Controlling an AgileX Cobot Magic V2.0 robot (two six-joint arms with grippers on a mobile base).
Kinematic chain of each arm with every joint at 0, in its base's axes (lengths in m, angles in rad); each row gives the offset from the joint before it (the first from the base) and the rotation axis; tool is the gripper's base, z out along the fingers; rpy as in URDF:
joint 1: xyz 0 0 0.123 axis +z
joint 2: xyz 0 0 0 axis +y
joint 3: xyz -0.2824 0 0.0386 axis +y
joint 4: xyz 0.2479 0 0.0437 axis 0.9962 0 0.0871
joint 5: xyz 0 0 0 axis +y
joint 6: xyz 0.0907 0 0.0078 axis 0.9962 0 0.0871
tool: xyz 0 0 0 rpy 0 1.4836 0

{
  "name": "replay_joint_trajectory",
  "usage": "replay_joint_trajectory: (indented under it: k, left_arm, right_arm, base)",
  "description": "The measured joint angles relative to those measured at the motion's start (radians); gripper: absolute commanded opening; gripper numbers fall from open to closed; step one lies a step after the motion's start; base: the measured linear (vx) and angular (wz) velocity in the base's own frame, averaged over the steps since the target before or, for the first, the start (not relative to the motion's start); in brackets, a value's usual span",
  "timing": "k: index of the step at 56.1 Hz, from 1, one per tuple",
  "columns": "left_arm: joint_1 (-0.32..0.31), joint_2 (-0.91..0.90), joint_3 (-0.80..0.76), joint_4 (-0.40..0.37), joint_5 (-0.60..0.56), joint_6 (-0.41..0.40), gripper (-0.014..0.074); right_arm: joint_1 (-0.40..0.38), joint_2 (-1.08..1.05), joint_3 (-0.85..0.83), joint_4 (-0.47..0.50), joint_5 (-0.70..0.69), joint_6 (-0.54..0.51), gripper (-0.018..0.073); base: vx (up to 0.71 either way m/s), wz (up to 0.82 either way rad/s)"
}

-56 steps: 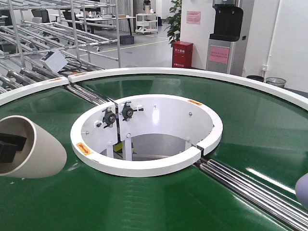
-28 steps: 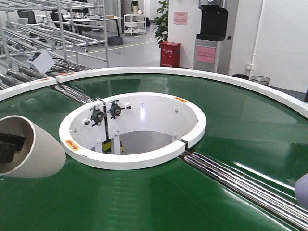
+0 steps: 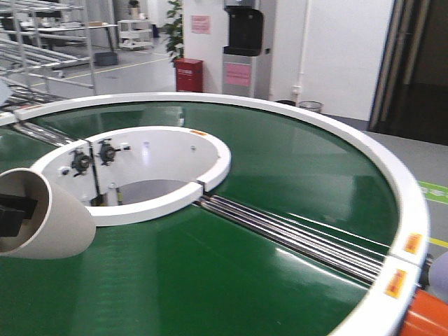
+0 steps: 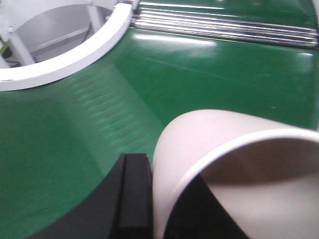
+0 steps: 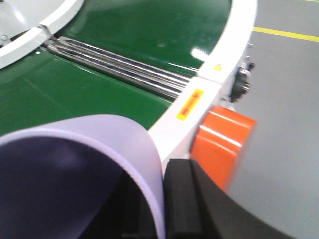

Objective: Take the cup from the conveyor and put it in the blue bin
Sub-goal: 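Drive the base to the shelf of blue bins holding both cups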

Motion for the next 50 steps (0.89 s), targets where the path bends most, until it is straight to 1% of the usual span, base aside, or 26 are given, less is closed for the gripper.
replay_joint_trajectory:
  k: [26, 50]
  left_arm:
    - [0.000, 0.000, 0.000, 0.000, 0.001, 0.000, 0.0000]
    - [0.000, 0.000, 0.000, 0.000, 0.002, 0.000, 0.0000]
  right_arm:
    - [0.000, 0.000, 0.000, 0.000, 0.000, 0.000, -0.0009]
    - [0.000, 0.000, 0.000, 0.000, 0.007, 0.000, -0.0009]
  base:
    - [-0.20, -0.36]
    - [-0.09, -0.33]
